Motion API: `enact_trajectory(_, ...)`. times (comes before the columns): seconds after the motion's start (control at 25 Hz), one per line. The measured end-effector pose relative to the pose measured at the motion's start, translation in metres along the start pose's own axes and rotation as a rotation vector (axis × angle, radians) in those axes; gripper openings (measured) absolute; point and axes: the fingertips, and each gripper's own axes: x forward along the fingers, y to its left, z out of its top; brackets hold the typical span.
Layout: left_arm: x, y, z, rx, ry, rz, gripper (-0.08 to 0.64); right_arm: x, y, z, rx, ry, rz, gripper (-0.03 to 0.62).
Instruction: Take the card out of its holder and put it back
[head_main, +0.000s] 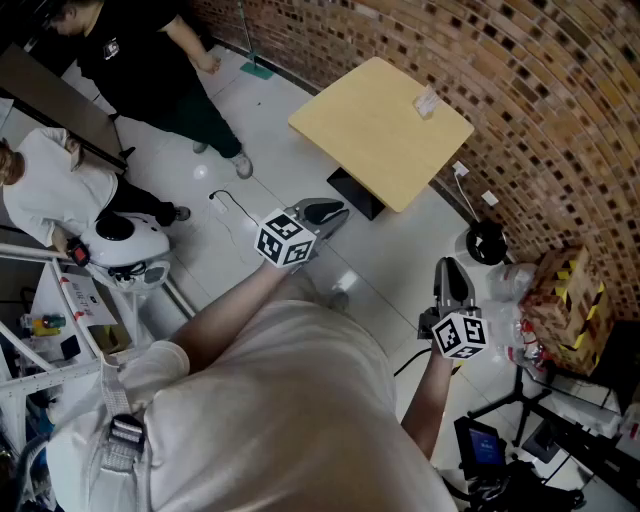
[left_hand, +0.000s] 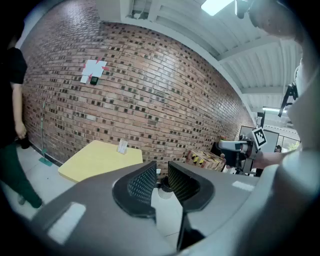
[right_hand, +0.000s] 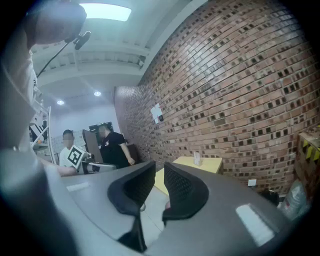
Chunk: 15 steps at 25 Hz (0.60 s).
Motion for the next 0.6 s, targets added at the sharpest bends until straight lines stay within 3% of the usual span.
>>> enact_trajectory(0.2, -0.007, 0.003, -0.001, -0.005, -0.007, 0.007, 0.091, 0.000, -0.010, -0.019, 0.014, 0.032, -0.018, 0.058)
enact_trajectory(0.6, -0.004, 0.035, -0.012, -0.055, 0.011, 0.027, 0.091, 0.032, -0.011, -0.018, 0.010, 0.060, -0.009, 0.058)
